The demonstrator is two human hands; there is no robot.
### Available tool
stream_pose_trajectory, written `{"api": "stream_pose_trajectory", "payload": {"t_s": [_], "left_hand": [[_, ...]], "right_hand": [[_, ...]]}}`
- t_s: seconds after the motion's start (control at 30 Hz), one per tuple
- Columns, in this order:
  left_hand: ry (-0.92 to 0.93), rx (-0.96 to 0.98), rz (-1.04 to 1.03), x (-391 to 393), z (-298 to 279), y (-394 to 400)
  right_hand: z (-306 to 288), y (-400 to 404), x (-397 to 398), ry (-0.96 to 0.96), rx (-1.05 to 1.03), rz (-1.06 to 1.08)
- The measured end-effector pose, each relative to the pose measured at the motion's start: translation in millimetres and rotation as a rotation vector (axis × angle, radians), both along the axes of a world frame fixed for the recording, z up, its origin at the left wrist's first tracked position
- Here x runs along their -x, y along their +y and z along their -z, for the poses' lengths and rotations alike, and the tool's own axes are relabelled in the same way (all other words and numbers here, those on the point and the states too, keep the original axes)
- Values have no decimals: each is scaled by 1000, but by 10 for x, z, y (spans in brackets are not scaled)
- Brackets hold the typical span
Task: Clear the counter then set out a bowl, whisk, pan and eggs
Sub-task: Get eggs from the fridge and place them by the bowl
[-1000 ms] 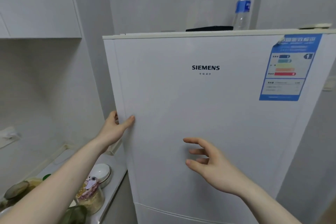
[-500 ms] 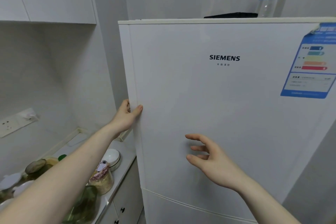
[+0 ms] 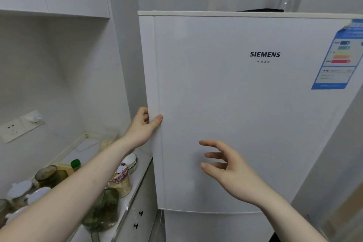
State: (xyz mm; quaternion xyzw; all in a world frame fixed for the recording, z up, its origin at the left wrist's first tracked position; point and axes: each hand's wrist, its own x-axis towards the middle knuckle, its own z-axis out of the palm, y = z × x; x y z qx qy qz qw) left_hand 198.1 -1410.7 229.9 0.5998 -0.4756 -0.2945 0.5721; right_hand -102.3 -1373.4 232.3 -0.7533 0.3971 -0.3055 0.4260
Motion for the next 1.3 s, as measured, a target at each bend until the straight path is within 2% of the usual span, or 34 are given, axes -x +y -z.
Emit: {"api": "stream_pose_trajectory", "payload": {"t_s": [0.27, 0.5, 0.67, 0.83, 0.9, 1.1, 1.3], "left_hand": [[-90, 67, 254, -50, -39, 770], [-235, 92, 519, 97, -143, 1492], [-243, 102, 665, 258, -264, 1756], [-329, 20, 888, 390, -327, 1827], [-341, 21, 873, 416, -297, 1778], [-383, -35, 654, 368, -108, 1587], [-455, -21, 685, 557, -88, 1465]], "right_hand": [[-63, 925, -203, 3, 29, 88], [82, 1830, -159, 138, 54, 94], [20, 2310, -150, 179, 61, 60], [37, 2588, -164, 188, 92, 53], [71, 2611, -172, 195, 103, 66], [173, 2654, -94, 155, 115, 154], [330, 2601, 140, 120, 143, 339]]}}
